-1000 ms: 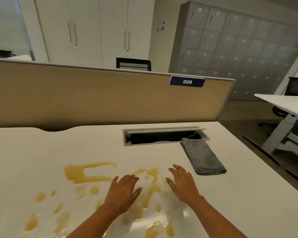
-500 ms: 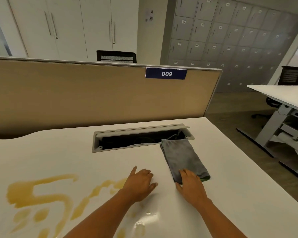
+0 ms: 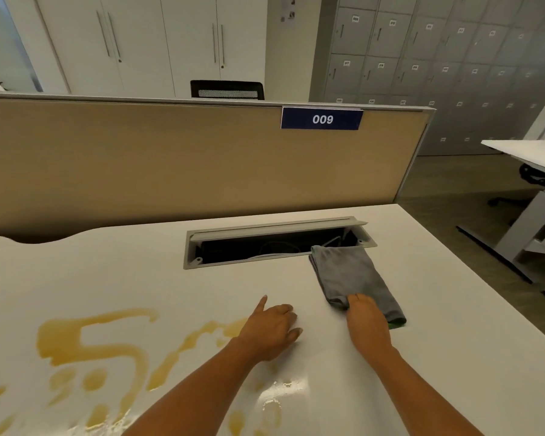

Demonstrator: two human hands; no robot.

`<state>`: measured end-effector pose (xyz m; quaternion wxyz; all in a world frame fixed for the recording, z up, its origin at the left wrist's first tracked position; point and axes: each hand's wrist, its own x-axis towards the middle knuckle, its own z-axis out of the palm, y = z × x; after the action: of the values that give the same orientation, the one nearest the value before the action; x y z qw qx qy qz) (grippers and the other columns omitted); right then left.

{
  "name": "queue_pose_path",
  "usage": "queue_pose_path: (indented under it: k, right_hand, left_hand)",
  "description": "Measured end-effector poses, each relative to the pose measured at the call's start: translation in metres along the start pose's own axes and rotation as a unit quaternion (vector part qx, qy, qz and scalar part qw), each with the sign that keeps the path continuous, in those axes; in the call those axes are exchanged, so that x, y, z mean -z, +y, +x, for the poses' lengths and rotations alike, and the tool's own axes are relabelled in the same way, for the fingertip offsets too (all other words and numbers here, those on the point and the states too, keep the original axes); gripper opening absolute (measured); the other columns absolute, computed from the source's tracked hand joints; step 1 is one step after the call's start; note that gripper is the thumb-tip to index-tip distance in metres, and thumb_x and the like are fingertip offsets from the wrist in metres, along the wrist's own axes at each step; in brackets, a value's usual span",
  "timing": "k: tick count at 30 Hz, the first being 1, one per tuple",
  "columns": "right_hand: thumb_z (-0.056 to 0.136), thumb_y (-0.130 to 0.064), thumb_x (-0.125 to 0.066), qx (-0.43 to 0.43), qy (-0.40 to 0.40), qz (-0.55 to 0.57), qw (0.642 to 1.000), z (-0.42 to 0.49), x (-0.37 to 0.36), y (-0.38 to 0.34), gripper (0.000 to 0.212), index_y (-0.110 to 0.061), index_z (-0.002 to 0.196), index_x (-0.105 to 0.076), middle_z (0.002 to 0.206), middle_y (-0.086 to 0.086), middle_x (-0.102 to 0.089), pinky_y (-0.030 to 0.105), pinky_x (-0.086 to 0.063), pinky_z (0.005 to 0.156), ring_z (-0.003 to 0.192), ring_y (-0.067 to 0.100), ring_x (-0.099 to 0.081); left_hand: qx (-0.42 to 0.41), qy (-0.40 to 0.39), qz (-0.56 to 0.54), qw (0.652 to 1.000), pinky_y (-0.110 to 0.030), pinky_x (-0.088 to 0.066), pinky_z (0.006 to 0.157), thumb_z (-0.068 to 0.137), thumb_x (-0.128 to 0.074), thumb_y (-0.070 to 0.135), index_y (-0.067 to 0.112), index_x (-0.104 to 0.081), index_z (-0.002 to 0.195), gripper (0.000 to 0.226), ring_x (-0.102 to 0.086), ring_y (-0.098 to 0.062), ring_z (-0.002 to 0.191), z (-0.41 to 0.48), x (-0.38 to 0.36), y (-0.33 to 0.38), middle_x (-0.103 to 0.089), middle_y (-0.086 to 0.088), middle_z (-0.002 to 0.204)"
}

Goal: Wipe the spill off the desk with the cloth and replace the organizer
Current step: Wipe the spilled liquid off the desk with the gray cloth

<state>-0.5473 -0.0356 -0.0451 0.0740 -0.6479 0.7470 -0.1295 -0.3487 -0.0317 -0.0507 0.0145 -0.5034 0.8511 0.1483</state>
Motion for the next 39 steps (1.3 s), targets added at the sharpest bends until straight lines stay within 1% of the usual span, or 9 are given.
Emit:
queue_pose_path:
  k: [6, 13, 17, 23, 28, 30, 33, 36, 39]
  right_hand:
    - [0.098, -0.011, -0.039, -0.091, -0.061, 0.098, 0.989, 0.012, 0.006, -0.039, 0.034, -0.001, 0.131, -0.046, 0.136, 0.018, -0.049, 0.037, -0.037, 0.104, 0.124, 0.033, -0.047]
    - [0.099, -0.009, -0.033, 0.001, -0.089, 0.144, 0.986, -0.025, 0.002, -0.105, 0.023, -0.008, 0.104, -0.056, 0.118, 0.017, -0.059, 0.03, -0.037, 0.073, 0.098, 0.026, -0.055]
    - [0.097, -0.009, -0.035, 0.059, -0.105, 0.153, 0.981, -0.068, -0.005, -0.124, 0.035, -0.022, 0.064, -0.033, 0.084, 0.001, -0.051, 0.019, -0.029, 0.054, 0.072, 0.011, -0.041]
    - [0.098, -0.03, -0.037, 0.148, -0.124, 0.107, 0.975, -0.122, -0.032, -0.125, 0.029, -0.015, 0.114, -0.055, 0.117, 0.001, -0.054, 0.019, -0.037, 0.088, 0.107, 0.012, -0.048]
    - [0.095, -0.047, -0.036, 0.094, -0.093, 0.194, 0.972, -0.112, -0.025, -0.139, 0.036, -0.026, 0.073, -0.056, 0.084, -0.008, -0.055, 0.016, -0.041, 0.069, 0.089, 0.011, -0.054]
    - [0.098, -0.038, -0.033, 0.045, -0.052, 0.212, 0.975, -0.096, -0.031, -0.14, 0.033, -0.021, 0.089, -0.06, 0.101, -0.002, -0.06, 0.02, -0.046, 0.086, 0.103, 0.018, -0.055]
    - [0.097, -0.046, -0.028, -0.016, -0.08, 0.107, 0.991, -0.081, -0.045, -0.14, 0.063, -0.004, 0.145, -0.025, 0.156, 0.011, -0.021, 0.033, -0.016, 0.119, 0.145, 0.023, -0.018]
    - [0.059, -0.083, 0.023, -0.019, -0.085, 0.026, 0.996, -0.084, -0.06, -0.147, 0.119, -0.007, 0.149, 0.002, 0.16, 0.01, 0.003, 0.037, 0.003, 0.12, 0.148, 0.021, 0.002]
    - [0.031, -0.078, 0.044, -0.021, -0.054, -0.012, 0.998, -0.084, -0.07, -0.152, 0.141, -0.011, 0.149, 0.004, 0.16, 0.009, 0.004, 0.04, 0.005, 0.119, 0.148, 0.02, 0.003]
  left_hand:
    - [0.072, 0.027, -0.011, 0.997, -0.042, 0.005, 0.118, 0.096, -0.023, 0.044, 0.019, -0.037, 0.139, 0.052, -0.028, -0.013, 0.14, -0.027, 0.012, -0.043, -0.031, -0.001, 0.152]
    - [0.168, 0.046, 0.004, 0.985, -0.042, 0.0, 0.119, 0.098, -0.023, 0.038, 0.018, -0.035, 0.139, 0.048, -0.028, -0.012, 0.14, -0.074, 0.029, -0.107, -0.033, -0.001, 0.151]
    - [0.179, 0.017, -0.002, 0.984, -0.041, 0.002, 0.119, 0.098, -0.021, 0.033, 0.013, -0.026, 0.142, 0.048, -0.025, -0.013, 0.141, -0.089, 0.028, -0.125, -0.032, -0.004, 0.152]
    - [0.136, -0.002, 0.024, 0.99, -0.044, 0.009, 0.118, 0.099, -0.019, 0.027, 0.007, -0.02, 0.144, 0.05, -0.027, -0.014, 0.141, -0.091, 0.021, -0.132, -0.032, -0.008, 0.152]
    - [0.119, 0.018, 0.018, 0.993, -0.043, 0.01, 0.118, 0.098, -0.02, 0.027, 0.006, -0.022, 0.143, 0.05, -0.031, -0.016, 0.139, -0.092, 0.017, -0.136, -0.034, -0.01, 0.15]
    - [0.114, 0.022, 0.019, 0.993, -0.043, 0.01, 0.117, 0.098, -0.02, 0.028, 0.006, -0.022, 0.144, 0.051, -0.031, -0.016, 0.139, -0.093, 0.017, -0.137, -0.034, -0.01, 0.15]
    - [0.111, 0.022, 0.026, 0.993, -0.042, 0.01, 0.118, 0.098, -0.02, 0.029, 0.007, -0.021, 0.144, 0.051, -0.028, -0.014, 0.14, -0.096, 0.016, -0.136, -0.031, -0.009, 0.152]
    - [0.111, 0.024, 0.03, 0.993, -0.041, 0.01, 0.118, 0.098, -0.02, 0.03, 0.007, -0.02, 0.144, 0.051, -0.025, -0.013, 0.141, -0.099, 0.015, -0.136, -0.029, -0.008, 0.153]
    - [0.112, 0.028, 0.012, 0.993, -0.04, 0.011, 0.117, 0.099, -0.019, 0.033, 0.009, -0.017, 0.145, 0.053, -0.025, -0.013, 0.141, -0.098, 0.016, -0.134, -0.03, -0.008, 0.153]
